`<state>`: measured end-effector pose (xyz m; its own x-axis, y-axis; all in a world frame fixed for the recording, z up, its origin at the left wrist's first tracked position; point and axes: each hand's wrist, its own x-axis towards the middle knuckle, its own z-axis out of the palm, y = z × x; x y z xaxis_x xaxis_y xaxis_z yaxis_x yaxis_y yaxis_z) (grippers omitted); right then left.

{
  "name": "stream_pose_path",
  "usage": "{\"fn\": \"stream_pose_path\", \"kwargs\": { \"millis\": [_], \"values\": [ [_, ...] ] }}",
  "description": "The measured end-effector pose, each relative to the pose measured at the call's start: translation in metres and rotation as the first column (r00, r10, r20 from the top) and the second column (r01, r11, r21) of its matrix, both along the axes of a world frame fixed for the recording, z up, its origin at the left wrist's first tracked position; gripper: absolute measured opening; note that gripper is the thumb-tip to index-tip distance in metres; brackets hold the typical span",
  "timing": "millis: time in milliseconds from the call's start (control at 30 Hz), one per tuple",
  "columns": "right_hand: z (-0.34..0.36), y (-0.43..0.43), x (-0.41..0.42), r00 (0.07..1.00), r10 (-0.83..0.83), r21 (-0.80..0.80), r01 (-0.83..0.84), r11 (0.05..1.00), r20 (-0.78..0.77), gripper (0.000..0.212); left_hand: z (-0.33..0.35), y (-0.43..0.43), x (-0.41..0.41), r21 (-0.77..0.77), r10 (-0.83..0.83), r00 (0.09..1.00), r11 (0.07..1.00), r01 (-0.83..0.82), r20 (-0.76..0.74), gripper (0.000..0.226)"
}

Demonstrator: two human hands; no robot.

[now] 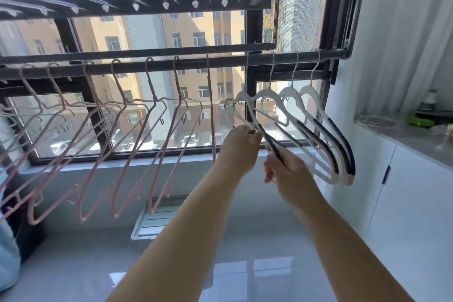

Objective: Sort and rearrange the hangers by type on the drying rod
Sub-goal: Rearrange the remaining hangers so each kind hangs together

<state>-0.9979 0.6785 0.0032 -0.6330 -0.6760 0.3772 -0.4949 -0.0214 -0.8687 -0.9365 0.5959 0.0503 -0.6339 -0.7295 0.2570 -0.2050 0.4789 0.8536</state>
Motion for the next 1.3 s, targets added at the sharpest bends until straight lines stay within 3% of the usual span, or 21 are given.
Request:
{"fn": "stream_pose_path", "kwargs": {
  "millis": [133, 300, 400, 500, 600, 667, 733, 800, 867, 933, 1033, 1100, 1300],
  "values": [
    [-0.002, -0.011, 0.009, 0.997, 0.032, -0.024, -0.033, 0.999, -0.065, 0.024, -0.001, -0.004, -0.004, 0.115, 0.013, 0.991, 0.993, 0.003, -0.135, 0.007],
    [-0.005, -0.02, 0.013, 0.996, 0.071, -0.051, -0.074, 0.996, -0.058, 0.03, 0.0, -0.011, 0.001, 0.168, 0.012, 0.979, 0.986, 0.023, -0.204, 0.015],
    [-0.007, -0.023, 0.015, 0.996, 0.067, -0.05, -0.07, 0.996, -0.055, 0.032, 0.0, -0.012, 0.001, 0.148, 0.005, 0.981, 0.989, 0.025, -0.194, 0.019],
    [-0.005, -0.022, 0.017, 0.995, 0.079, -0.026, -0.08, 0.996, -0.061, 0.032, -0.001, -0.015, -0.002, 0.127, 0.012, 0.987, 0.992, 0.009, -0.161, 0.01],
    [-0.005, -0.012, 0.007, 0.982, 0.089, 0.117, -0.069, 0.991, -0.167, 0.038, -0.004, -0.014, -0.005, 0.107, 0.022, 0.996, 0.994, -0.012, -0.089, 0.021],
    [0.001, 0.003, -0.01, 0.958, -0.023, 0.18, 0.077, 0.981, -0.287, 0.048, -0.006, -0.013, -0.007, 0.029, 0.053, 0.999, 0.998, -0.053, 0.001, 0.04],
    [0.014, 0.026, -0.028, 0.897, -0.205, 0.049, 0.243, 0.969, -0.392, 0.047, -0.003, -0.005, -0.009, -0.171, 0.137, 0.99, 0.977, -0.13, 0.027, 0.052],
    [0.025, 0.048, -0.041, 0.849, -0.345, -0.117, 0.326, 0.938, -0.4, 0.043, 0.007, 0.009, -0.011, -0.377, 0.177, 0.976, 0.901, -0.213, -0.13, 0.053],
    [0.028, 0.066, -0.046, 0.855, -0.411, -0.206, 0.361, 0.91, -0.317, 0.041, 0.02, 0.025, -0.025, -0.441, 0.087, 0.969, 0.878, -0.184, -0.231, 0.048],
    [0.021, 0.08, -0.045, 0.87, -0.423, -0.236, 0.369, 0.899, -0.254, 0.035, 0.029, 0.036, -0.049, -0.363, -0.011, 0.986, 0.93, -0.05, -0.164, 0.05],
    [0.004, 0.094, -0.041, 0.9, -0.373, -0.219, 0.326, 0.92, -0.227, 0.027, 0.033, 0.041, -0.085, -0.001, -0.078, 0.997, 0.997, 0.078, -0.017, 0.061],
    [-0.006, 0.1, -0.041, 0.916, -0.336, -0.178, 0.301, 0.937, -0.217, 0.025, 0.025, 0.037, -0.1, 0.189, -0.062, 0.998, 0.98, 0.065, -0.024, 0.062],
    [-0.022, 0.109, -0.048, 0.92, -0.329, -0.113, 0.312, 0.943, -0.213, 0.022, -0.004, 0.017, -0.113, 0.247, 0.071, 0.995, 0.968, -0.052, -0.068, 0.042]
  ]
}}
